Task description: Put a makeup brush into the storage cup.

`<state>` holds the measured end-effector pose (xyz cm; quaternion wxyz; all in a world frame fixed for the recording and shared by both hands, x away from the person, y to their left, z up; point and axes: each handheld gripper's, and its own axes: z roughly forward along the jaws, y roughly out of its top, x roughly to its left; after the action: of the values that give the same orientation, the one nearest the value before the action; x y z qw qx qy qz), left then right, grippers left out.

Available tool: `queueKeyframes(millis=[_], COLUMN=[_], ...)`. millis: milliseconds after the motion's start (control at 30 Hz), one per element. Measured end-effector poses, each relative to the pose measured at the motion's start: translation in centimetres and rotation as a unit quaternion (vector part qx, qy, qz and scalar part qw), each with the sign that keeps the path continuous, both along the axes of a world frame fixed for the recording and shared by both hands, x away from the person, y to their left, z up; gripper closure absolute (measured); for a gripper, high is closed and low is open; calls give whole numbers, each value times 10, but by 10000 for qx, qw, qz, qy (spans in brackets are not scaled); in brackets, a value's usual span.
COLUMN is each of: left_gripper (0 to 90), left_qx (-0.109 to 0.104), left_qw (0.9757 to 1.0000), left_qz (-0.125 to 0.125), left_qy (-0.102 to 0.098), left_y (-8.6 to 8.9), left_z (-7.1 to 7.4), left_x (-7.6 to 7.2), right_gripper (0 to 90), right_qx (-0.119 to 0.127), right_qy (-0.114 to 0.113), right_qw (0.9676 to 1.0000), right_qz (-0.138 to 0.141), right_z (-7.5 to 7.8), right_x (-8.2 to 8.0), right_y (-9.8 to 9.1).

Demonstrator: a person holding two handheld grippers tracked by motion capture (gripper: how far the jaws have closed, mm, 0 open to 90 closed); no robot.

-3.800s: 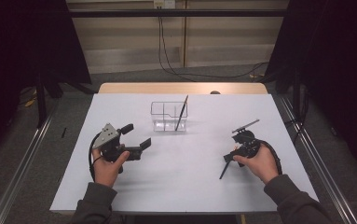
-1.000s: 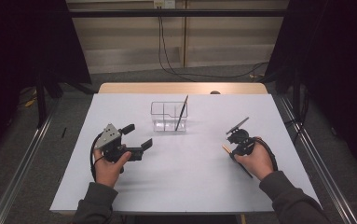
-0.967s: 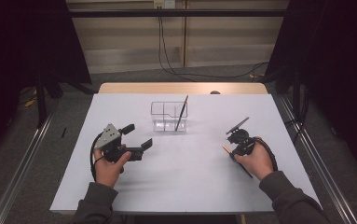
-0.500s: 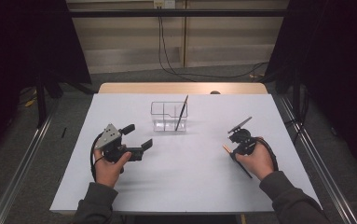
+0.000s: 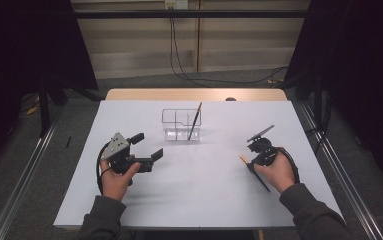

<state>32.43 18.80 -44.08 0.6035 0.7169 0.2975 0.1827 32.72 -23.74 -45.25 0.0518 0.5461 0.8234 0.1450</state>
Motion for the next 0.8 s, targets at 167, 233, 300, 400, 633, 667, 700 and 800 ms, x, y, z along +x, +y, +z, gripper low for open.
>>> queueKeyframes(millis=[167, 233, 300, 400, 633, 667, 700, 800], left_gripper=[50, 50, 50, 50, 50, 50, 50, 50], left_qx=[-189, -158, -151, -160, -159, -82, -127, -104], left_qw=[9998, 9999, 9999, 9998, 9998, 10000, 9999, 9999], left_qz=[60, 33, 70, 72, 72, 44, 67, 60], left_qy=[39, 12, 5, 16, 22, 11, 23, 1], left_y=[-2, -1, -1, -1, -1, 1, 0, 1], left_z=[0, 0, -1, 0, 0, 0, 0, 0], left_x=[-1, 0, 0, 0, 0, 0, 0, 0], right_gripper=[844, 845, 845, 844, 844, 844, 844, 844], right_qx=[95, 125, 136, 182, 216, 233, 229, 250], right_qy=[27, 8, 3, 16, -39, -49, -22, -60], right_qw=[9999, 9999, 9999, 9998, 9998, 9997, 9997, 9997], right_qz=[-54, -53, -40, -67, -17, -25, -61, -6], right_z=[0, 0, 0, 0, 1, 1, 2, 4], right_x=[0, 0, 0, 0, 1, 1, 1, 2], right_y=[-3, -4, -4, -5, -6, -6, -5, -5])
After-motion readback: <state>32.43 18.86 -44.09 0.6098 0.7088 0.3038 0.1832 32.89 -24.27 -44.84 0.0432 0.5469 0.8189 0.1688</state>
